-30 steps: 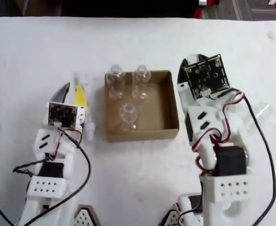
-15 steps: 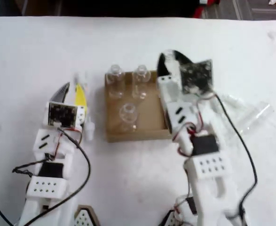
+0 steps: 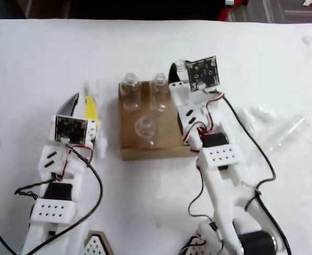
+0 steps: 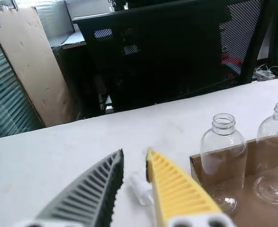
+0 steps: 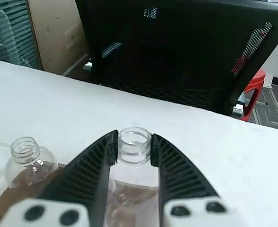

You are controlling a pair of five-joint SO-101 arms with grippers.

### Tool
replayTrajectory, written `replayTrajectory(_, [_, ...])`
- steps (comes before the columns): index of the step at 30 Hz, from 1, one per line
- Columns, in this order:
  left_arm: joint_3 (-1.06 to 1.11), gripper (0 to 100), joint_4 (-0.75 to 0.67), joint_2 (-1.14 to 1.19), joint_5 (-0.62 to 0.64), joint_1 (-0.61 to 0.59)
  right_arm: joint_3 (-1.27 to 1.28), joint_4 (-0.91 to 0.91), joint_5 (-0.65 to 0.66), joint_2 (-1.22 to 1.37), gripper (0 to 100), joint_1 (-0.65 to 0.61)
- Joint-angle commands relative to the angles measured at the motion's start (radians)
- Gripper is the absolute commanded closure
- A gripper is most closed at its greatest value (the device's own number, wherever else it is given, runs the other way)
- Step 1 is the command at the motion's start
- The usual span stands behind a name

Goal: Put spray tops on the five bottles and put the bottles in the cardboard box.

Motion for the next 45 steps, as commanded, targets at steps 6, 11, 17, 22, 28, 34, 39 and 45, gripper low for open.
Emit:
replayTrajectory(6, [-0.015, 92, -0.028, -0.002, -0.009, 0.01, -0.014, -0.182, -0.012, 0.148, 97.8, 0.015])
replayTrajectory(11, [-0.015, 92, -0.028, -0.002, -0.009, 0.012, -0.012, -0.185, -0.012, 0.157, 97.8, 0.025])
replayTrajectory(17, [-0.015, 92, -0.025, -0.002, -0.009, 0.025, 0.0, -0.183, -0.012, 0.157, 97.8, 0.027])
replayTrajectory(22, [-0.015, 92, -0.025, -0.002, -0.009, 0.025, 0.026, -0.185, -0.012, 0.16, 97.8, 0.028])
replayTrajectory(28, [-0.015, 92, -0.021, -0.002, -0.009, 0.025, 0.034, -0.259, -0.012, 0.229, 97.8, 0.064])
replayTrajectory(34, [-0.015, 92, -0.021, -0.002, -0.009, 0.025, 0.029, -0.292, -0.012, 0.26, 97.8, 0.064])
replayTrajectory(39, [-0.015, 92, -0.021, -0.002, -0.009, 0.025, 0.006, -0.292, -0.012, 0.272, 97.8, 0.05])
replayTrajectory(45, [-0.015, 92, -0.021, -0.002, -0.009, 0.025, 0.009, -0.288, -0.012, 0.272, 97.8, 0.039])
